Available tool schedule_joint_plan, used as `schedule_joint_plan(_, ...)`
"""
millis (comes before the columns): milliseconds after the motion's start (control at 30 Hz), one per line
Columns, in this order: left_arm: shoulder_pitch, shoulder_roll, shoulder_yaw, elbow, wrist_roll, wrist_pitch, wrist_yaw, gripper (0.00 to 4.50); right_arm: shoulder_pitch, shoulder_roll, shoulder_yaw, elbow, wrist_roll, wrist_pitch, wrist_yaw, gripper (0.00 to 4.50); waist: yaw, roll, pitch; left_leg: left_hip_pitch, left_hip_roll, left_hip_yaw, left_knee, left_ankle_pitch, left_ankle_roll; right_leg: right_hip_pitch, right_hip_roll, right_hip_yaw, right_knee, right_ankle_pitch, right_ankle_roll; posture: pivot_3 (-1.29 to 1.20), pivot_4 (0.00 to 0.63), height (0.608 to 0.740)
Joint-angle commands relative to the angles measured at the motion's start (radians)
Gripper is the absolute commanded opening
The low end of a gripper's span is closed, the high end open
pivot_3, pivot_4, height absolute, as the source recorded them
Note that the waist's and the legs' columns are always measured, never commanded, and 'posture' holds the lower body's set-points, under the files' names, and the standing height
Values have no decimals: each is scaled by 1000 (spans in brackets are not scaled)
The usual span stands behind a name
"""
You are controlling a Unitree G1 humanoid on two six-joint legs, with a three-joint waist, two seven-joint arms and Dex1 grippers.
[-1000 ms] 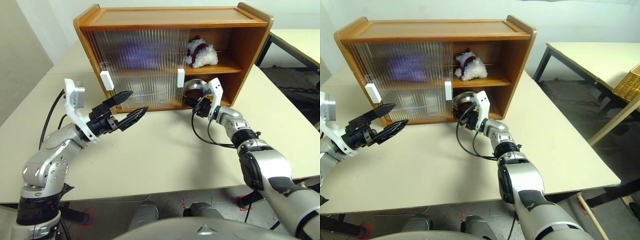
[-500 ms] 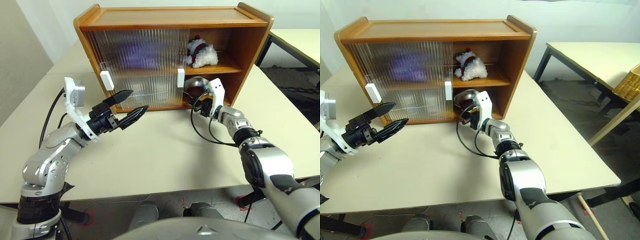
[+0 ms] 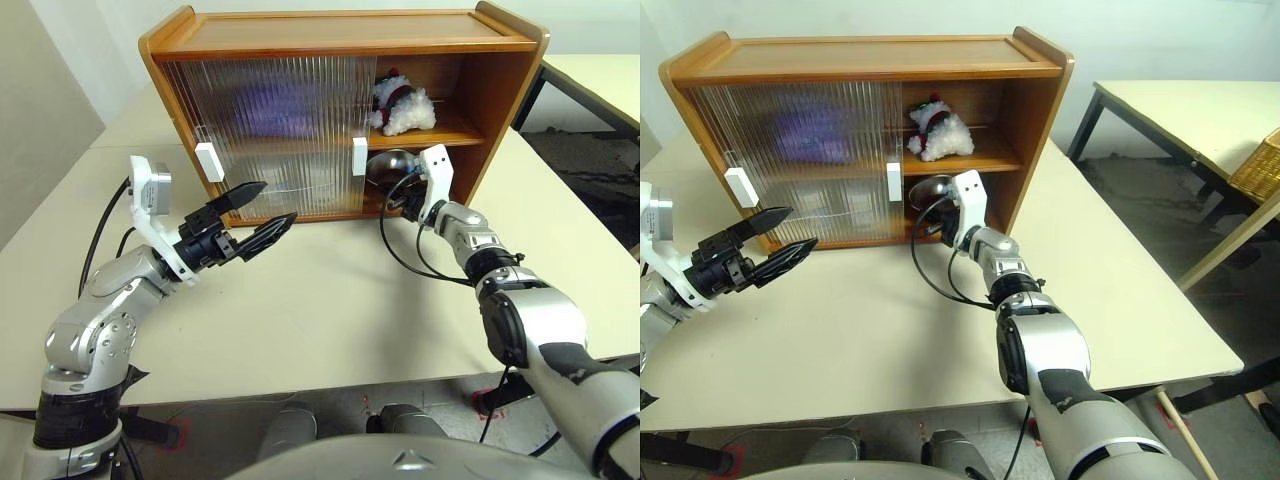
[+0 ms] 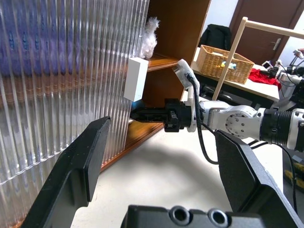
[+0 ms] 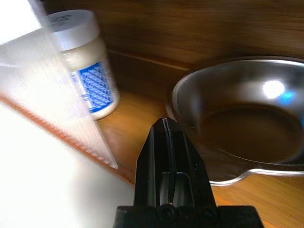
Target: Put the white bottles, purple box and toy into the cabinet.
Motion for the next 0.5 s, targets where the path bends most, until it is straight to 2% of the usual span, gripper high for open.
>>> schedule_joint_plan(33,11,5,1,10,13,-13,-15,4500,60,-23,-2,-61,10,2,80,20,1,0,0,0,0,0,0,0,0,0,0,0,0,0,0,98,2,740)
schedule_joint_plan(167,9,2,-2,21,18,-23,-22,4500,190,-25,7,-258,44,41,137,20,4,-1,0,0,-1,2,0,0,0,1,1,0,0,0,0,87,0,740)
schedule_joint_plan(367,-14,-2,-22,43,24,-27,-33,4500,447,2,61,-829,136,275,120,20,-3,-1,0,6,-5,8,1,0,0,6,4,0,0,0,-1,56,0,740)
schedule_joint_plan(500,-38,-3,-34,63,28,-27,-42,4500,525,30,123,-1141,193,434,73,20,-15,-2,0,10,0,6,4,0,-1,12,14,2,0,-8,-2,44,0,740)
